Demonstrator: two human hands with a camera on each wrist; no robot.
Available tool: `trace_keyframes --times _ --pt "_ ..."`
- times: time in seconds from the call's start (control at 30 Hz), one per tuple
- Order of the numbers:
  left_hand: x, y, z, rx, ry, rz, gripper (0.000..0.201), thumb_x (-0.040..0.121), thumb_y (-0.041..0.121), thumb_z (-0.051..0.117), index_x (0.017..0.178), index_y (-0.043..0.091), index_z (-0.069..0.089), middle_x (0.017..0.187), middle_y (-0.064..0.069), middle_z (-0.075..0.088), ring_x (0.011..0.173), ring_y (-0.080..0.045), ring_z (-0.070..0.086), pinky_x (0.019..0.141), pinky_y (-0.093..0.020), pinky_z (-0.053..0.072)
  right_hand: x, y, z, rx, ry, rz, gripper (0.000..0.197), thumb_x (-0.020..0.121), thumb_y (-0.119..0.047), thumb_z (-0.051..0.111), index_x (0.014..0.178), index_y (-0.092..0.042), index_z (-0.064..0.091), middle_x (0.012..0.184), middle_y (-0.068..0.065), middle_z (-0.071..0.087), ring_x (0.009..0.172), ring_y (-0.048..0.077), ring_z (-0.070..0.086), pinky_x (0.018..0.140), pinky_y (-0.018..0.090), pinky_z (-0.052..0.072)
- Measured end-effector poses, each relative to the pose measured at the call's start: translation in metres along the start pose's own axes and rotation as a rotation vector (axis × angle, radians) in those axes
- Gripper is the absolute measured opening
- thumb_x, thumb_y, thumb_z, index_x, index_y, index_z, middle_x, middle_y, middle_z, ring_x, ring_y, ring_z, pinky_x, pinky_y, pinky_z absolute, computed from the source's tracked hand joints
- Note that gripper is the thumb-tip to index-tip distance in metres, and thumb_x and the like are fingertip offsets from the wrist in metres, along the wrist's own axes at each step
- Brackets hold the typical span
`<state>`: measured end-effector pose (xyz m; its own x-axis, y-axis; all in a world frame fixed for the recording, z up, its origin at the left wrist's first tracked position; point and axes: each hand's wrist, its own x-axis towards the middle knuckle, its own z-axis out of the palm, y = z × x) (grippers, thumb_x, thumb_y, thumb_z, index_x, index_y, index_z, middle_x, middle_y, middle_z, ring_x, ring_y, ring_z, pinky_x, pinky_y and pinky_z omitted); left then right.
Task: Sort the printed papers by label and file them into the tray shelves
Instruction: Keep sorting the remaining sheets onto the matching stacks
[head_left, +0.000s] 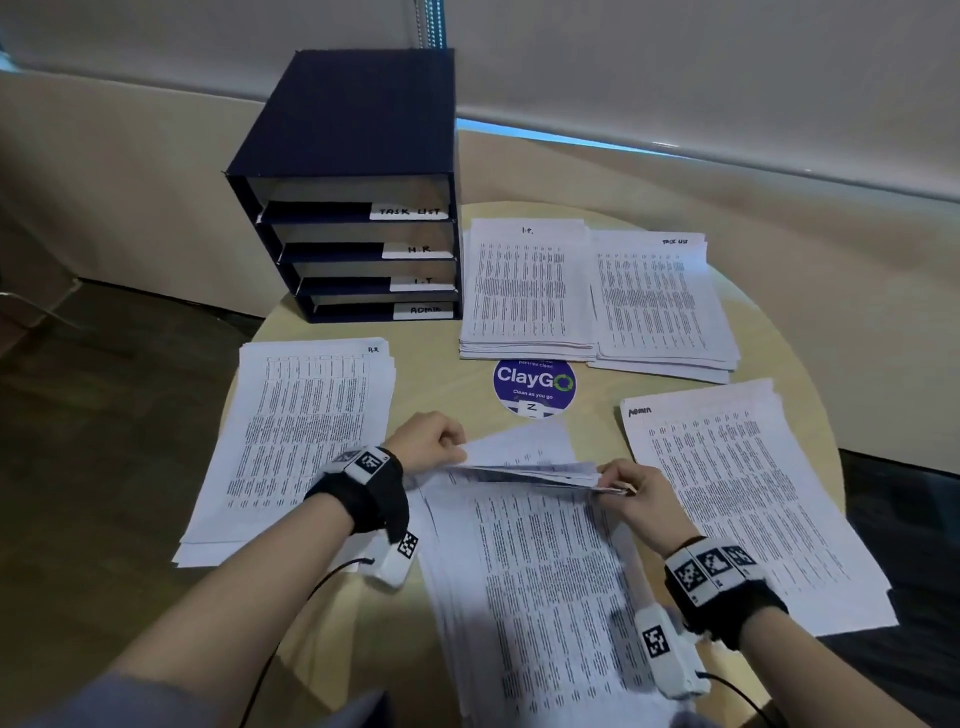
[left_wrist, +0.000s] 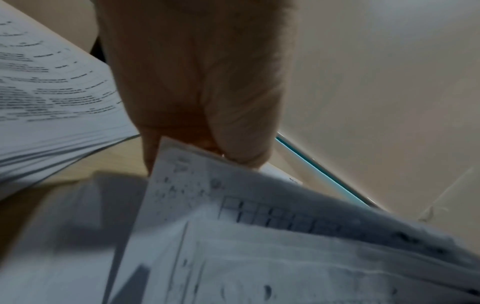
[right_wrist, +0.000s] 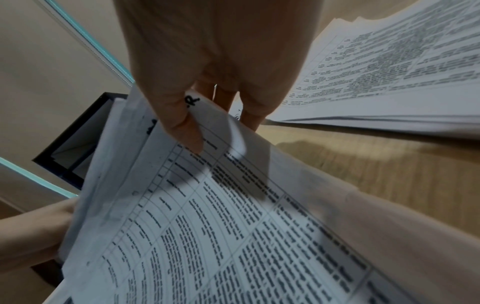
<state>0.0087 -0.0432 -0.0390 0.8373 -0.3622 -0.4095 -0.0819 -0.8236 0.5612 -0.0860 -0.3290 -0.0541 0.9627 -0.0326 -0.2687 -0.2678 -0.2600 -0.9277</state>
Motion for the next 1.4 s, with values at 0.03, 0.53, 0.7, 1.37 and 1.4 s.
trace_keyframes --times 0.03,0.53,0.7,1.37,1.4 --pt "-0.001 0.004 -0.001 -0.014 0.047 0.039 0.006 0.088 0.016 0.064 0.083 0.016 0.06 0.065 0.011 0.049 0.065 -0.011 0.046 0.055 -0.018 0.032 0.0 0.0 0.0 -0.001 -0.001 -0.006 0.031 0.07 0.02 0.061 0.061 -0.01 0.06 0.073 0.006 0.065 0.069 0.011 0.062 0.065 0.016 0.046" --pt "-0.015 0.02 -0.009 -0.128 0.19 0.27 0.032 0.091 -0.004 0.037 0.096 0.025 0.047 0.111 0.007 0.05 0.097 0.004 0.051 0.095 -0.022 0.041 -0.005 0.003 -0.008 -0.05 0.043 -0.011 0.038 0.071 0.011 0.066 0.058 -0.024 0.065 0.069 0.007 0.067 0.069 0.021 0.059 0.069 0.037 0.048" --pt "-0.013 0.022 -0.01 -0.077 0.088 0.201 0.022 0.094 0.045 0.048 0.095 0.026 0.06 0.116 0.01 0.05 0.105 -0.007 0.05 0.095 -0.028 0.039 -0.007 -0.001 -0.007 -0.027 0.057 0.001 0.028 0.073 0.011 0.066 0.062 -0.015 0.064 0.068 0.004 0.066 0.069 0.021 0.058 0.071 0.035 0.047" --pt "-0.037 0.094 -0.025 -0.776 0.617 0.283 0.038 0.094 0.023 0.056 0.123 0.037 0.037 0.112 0.011 0.059 0.102 0.003 0.061 0.082 -0.02 0.055 -0.011 -0.14 -0.027 0.362 0.477 -0.51 0.012 0.079 0.018 0.054 0.088 0.01 0.053 0.07 -0.017 0.062 0.071 0.001 0.058 0.066 0.013 0.045" --pt "-0.037 0.097 -0.019 -0.811 0.674 0.3 0.037 0.098 0.024 0.05 0.127 0.04 0.033 0.117 0.008 0.057 0.108 -0.002 0.06 0.084 -0.022 0.054 -0.013 -0.142 -0.021 0.374 0.461 -0.509 0.013 0.079 0.018 0.055 0.087 0.008 0.053 0.07 -0.017 0.063 0.07 -0.001 0.058 0.065 0.011 0.044"
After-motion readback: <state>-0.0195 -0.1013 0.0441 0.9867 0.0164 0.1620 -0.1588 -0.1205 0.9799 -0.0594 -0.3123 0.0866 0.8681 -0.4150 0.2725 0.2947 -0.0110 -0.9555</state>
